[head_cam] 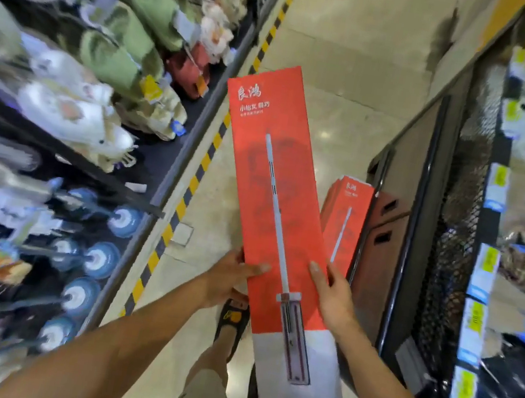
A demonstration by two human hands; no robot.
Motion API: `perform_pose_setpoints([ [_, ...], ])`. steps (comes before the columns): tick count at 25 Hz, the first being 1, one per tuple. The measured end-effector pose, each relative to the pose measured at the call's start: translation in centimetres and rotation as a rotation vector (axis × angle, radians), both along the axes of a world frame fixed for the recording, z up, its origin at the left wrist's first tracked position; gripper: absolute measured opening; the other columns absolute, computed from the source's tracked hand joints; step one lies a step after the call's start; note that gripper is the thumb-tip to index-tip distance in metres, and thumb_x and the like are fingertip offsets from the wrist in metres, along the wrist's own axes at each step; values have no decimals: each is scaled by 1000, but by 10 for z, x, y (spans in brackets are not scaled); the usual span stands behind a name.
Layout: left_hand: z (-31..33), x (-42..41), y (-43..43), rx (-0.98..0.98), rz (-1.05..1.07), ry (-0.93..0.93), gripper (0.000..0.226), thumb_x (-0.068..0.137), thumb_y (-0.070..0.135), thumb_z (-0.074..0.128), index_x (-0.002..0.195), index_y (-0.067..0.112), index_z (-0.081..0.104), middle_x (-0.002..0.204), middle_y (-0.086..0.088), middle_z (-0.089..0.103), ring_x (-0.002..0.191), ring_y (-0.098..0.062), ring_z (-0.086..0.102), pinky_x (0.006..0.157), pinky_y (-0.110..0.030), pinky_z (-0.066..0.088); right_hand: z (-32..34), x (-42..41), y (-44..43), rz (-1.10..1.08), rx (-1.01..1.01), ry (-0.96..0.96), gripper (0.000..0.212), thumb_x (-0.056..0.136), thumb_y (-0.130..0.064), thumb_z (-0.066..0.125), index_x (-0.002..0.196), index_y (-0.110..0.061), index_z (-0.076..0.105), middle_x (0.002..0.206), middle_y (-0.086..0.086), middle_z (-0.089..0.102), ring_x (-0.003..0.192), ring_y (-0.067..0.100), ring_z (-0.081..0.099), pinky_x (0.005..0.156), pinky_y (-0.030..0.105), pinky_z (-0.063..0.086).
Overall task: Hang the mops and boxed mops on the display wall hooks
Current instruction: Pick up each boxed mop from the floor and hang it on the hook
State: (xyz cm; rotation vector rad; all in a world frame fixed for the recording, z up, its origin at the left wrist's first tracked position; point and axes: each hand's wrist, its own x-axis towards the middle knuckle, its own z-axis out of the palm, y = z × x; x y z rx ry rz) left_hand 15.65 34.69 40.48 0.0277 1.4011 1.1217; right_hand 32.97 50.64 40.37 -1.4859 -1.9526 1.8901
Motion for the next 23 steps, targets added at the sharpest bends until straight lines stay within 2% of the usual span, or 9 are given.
perform_pose_setpoints([
  [3,50,15,-35,78,189,90,51,93,54,70,140,40,56,135,9,70,120,-16,70,93,-54,60,45,6,-16,106,1,114,25,104,-29,59,127,-20,63,111,-8,72,89,-12,68,74,2,49],
  [4,63,18,-43,109,271,111,59,90,61,71,142,40,54,138,7,69,126,-20,68,96,-56,58,56,8,-24,147,20,157,21,104,-29,58,124,-24,63,110,-12,72,88,-14,68,78,7,53],
  [6,89,17,-57,189,470,179,71,86,66,73,146,35,54,142,-1,67,132,-30,63,103,-56,52,76,11,-42,234,36,214,26,101,-38,59,124,-27,66,114,-11,75,98,-5,71,88,19,57],
  [8,121,10,-78,270,681,249,74,86,62,74,147,23,57,142,-10,66,133,-34,62,111,-54,48,92,16,-67,321,25,264,37,95,-48,60,126,-29,67,117,-10,76,105,4,73,89,24,57],
  [10,156,-3,-104,320,841,277,78,85,61,77,145,15,59,143,-17,65,134,-38,60,115,-58,45,104,20,-90,387,25,292,36,92,-46,61,125,-31,66,113,-18,76,102,0,72,84,17,55],
  [12,182,-12,-139,358,963,307,76,84,60,79,141,14,63,139,-20,66,131,-41,61,111,-61,48,114,25,-116,467,28,319,35,92,-42,61,125,-31,65,111,-23,75,100,-3,71,82,14,53],
  [14,203,-9,-180,348,1082,371,63,90,51,77,138,14,65,131,-20,71,121,-40,69,99,-57,58,116,26,-142,549,22,334,38,94,-39,61,130,-27,64,117,-20,75,107,2,71,84,15,54],
  [17,213,15,-239,342,1194,436,56,92,47,76,136,14,66,128,-20,73,116,-40,71,94,-55,60,119,23,-180,682,-33,325,46,100,-45,62,140,-24,58,128,-12,72,118,9,69,93,23,56],
  [23,220,77,-380,345,1510,542,56,92,41,76,137,9,64,129,-22,72,117,-42,70,96,-56,59,127,4,-270,1027,-4,330,70,86,-69,63,143,-29,56,130,-8,71,118,12,69,100,42,58],
])
